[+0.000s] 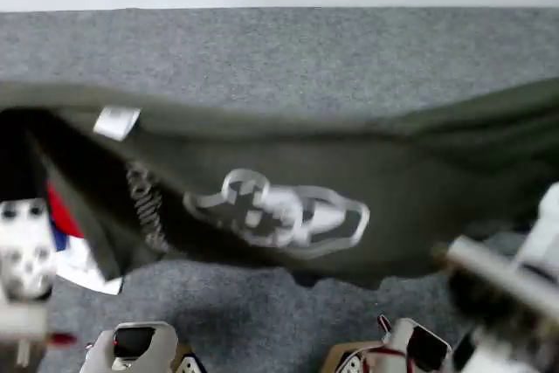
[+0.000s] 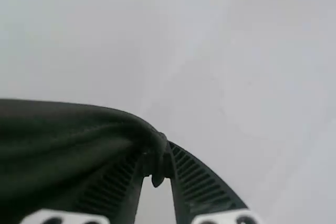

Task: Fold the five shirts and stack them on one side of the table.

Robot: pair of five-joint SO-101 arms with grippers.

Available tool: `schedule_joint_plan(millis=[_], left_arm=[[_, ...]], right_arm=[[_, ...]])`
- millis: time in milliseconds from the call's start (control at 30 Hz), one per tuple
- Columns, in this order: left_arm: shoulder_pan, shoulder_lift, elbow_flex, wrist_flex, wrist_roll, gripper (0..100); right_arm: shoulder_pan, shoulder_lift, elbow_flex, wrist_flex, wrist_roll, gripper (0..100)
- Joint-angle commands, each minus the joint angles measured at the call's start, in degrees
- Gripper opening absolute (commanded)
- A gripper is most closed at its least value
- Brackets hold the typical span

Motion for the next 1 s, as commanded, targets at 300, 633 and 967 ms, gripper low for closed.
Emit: schedule_joint_plan(millis=[300,633,967], left_arm=[[0.00,2.99,29.32,0.09,-5.36,0],[-0.18,21.10,67.21,-33.93,-9.05,0],[-0.35,51.60,46.90,-52.22,-8.88,0]], right_arm=[[-8.40,12.00,6.24,0.13,3.25,1.0],[-20.35,32.75,22.51,-6.11,5.80,1.0],[-23.16,54.37,24.00,-35.74,3.34,1.0]])
